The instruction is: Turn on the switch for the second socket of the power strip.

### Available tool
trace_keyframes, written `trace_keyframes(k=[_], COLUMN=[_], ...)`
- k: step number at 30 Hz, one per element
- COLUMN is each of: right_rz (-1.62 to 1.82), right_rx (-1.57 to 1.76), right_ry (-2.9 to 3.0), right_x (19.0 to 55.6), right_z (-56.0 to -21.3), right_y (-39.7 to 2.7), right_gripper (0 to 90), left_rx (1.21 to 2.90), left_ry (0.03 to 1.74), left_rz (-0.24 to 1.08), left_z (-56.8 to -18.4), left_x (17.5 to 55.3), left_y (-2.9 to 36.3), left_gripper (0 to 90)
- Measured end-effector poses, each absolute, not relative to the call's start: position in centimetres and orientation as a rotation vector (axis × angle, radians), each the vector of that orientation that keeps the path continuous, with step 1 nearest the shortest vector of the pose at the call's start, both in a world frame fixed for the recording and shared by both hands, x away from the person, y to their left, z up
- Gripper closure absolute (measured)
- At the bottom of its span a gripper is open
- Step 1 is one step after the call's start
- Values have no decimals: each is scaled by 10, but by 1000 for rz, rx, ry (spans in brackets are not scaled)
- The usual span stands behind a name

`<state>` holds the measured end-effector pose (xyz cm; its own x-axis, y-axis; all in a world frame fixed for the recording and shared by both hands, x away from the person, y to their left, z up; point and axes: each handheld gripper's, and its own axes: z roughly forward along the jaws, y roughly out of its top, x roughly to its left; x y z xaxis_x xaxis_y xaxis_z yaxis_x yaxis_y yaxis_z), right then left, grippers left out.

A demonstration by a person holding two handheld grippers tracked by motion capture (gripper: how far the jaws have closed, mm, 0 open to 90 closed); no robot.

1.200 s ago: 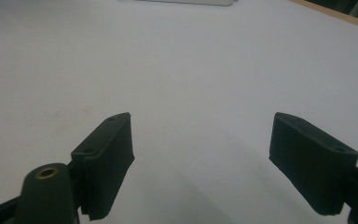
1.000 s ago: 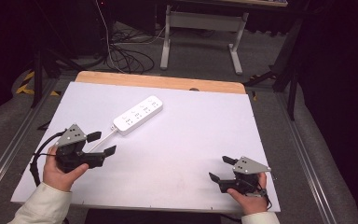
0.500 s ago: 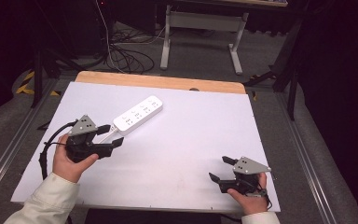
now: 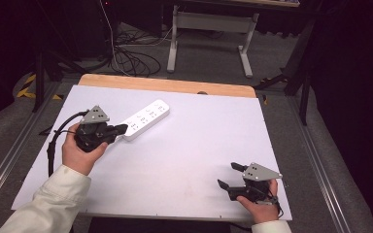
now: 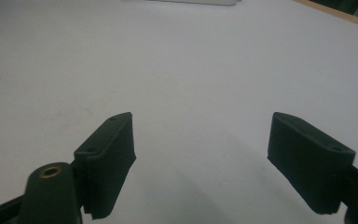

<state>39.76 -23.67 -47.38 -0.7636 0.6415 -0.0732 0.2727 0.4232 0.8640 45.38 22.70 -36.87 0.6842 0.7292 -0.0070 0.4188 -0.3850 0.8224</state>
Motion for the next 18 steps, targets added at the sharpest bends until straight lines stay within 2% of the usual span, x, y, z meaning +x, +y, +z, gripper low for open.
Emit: trace_keyframes(k=[7,18], right_rz=[1287,1293], right_rx=[777,786], right_ry=[2292,2296], right_x=[398,398], right_z=[-474,-475], right_y=[-237,-238], right_gripper=[237,241], left_rx=[2069,2044], left_ry=[892,1007], left_rz=[411,380], left_z=[-366,-374], left_x=[472,513], left_y=[218,217], left_gripper=[900,900])
